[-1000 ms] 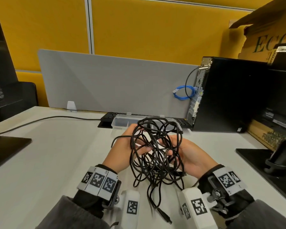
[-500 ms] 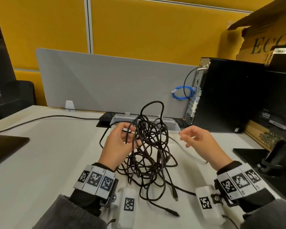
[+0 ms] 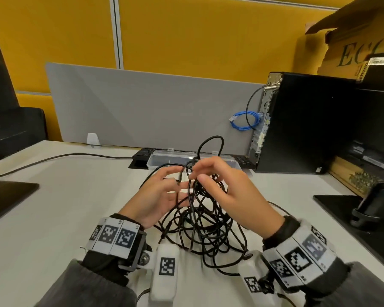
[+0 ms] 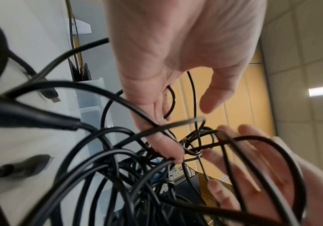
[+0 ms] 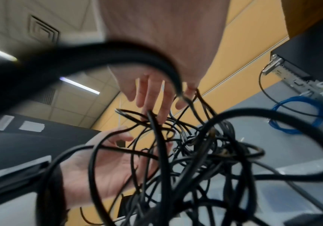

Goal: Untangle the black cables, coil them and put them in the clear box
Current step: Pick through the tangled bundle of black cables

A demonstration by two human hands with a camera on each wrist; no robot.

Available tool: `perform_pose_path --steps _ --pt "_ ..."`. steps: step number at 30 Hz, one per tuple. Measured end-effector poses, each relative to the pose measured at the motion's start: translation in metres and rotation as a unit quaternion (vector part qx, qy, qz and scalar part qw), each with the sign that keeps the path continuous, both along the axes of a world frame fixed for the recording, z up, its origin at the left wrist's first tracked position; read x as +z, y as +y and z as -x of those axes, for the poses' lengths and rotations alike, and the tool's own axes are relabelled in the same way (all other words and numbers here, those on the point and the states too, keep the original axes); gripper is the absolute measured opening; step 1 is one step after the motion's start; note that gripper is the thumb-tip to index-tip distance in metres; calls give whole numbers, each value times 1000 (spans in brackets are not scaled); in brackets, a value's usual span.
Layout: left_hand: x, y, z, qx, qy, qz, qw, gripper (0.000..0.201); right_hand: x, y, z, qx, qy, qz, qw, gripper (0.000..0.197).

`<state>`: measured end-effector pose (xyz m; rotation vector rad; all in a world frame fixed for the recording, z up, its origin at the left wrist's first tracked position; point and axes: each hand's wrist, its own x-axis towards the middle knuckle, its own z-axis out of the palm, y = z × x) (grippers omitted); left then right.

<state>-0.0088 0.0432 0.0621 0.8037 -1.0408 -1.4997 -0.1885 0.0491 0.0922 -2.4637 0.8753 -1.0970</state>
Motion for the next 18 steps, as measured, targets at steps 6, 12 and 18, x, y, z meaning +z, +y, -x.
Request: perform_pose_path --steps 6,12,18 --pt "-1 3 5 -30 -59 7 998 59 -7 -21 12 -62 93 -5 994 20" --pt "-5 1 11 24 -100 -26 994 61 4 -6 22 -87 84 1 993 32" --pt "-3 1 18 71 -44 -53 995 56 7 24 -4 -91 214 -71 970 22"
